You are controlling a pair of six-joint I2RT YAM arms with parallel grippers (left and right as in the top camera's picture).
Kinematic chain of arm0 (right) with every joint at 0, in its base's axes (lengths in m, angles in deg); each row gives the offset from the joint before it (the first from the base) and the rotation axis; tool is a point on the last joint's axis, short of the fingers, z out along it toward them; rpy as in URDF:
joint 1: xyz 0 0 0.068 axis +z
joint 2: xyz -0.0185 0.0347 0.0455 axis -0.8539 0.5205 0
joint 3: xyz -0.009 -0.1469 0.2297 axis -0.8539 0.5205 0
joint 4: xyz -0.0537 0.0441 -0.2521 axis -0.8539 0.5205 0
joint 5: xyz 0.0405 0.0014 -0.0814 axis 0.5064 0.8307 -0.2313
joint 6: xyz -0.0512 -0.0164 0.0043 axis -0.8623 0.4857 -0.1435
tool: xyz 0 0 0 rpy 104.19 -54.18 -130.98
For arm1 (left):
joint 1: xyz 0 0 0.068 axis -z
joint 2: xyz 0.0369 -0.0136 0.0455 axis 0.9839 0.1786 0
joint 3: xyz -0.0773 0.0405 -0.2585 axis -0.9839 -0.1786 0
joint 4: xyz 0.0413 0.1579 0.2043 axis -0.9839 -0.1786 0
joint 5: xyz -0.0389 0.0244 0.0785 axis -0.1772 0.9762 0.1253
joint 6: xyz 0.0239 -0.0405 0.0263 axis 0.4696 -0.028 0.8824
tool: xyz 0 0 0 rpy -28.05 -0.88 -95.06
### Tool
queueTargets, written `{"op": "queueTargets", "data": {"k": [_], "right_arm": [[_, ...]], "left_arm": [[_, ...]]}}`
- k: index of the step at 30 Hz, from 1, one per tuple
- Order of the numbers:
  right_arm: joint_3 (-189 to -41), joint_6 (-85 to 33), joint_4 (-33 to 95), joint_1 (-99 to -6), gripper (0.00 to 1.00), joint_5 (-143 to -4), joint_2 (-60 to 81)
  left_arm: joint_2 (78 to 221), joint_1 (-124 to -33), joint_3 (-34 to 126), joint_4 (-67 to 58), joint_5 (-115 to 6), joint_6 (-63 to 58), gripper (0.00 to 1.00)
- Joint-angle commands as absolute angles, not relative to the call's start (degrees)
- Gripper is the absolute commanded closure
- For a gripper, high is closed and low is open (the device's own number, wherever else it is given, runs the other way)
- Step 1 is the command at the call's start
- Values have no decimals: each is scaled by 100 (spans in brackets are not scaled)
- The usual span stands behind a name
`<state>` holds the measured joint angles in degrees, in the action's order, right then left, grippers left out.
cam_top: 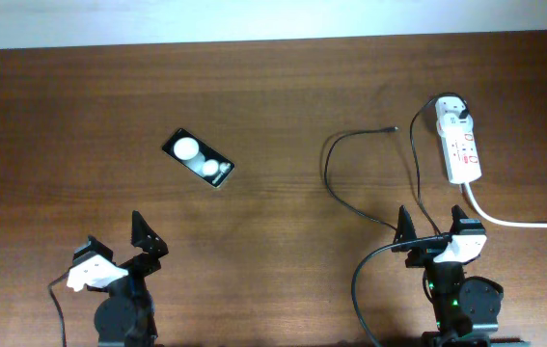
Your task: Plug charger to phone and switch on socket
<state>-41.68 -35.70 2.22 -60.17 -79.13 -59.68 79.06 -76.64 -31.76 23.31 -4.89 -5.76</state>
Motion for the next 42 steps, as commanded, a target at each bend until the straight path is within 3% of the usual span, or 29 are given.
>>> {"op": "queueTargets", "data": {"k": [1, 26, 33, 37, 42], "right_arm": [[-4140, -3570, 252, -5972, 1, -7965, -5968], [-4140, -3570, 252, -5972, 1, -7963, -5968], [-4140, -3570, 252, -5972, 1, -7965, -5968], [-4140, -3570, 252, -5972, 1, -7963, -5968], [-4140, -3570, 252, -5972, 1, -7963, -5968]], "left_arm": [[7893, -7688, -3202, 2329, -533, -464, 1], [7893, -7688, -3202, 2379, -542, -480, 1], [8000, -7683, -2597, 2132, -1414, -204, 1], [8798, -7683, -1351, 1459, -1416, 21, 1], [10953, -7683, 450, 1129, -1836, 27, 1]]}}
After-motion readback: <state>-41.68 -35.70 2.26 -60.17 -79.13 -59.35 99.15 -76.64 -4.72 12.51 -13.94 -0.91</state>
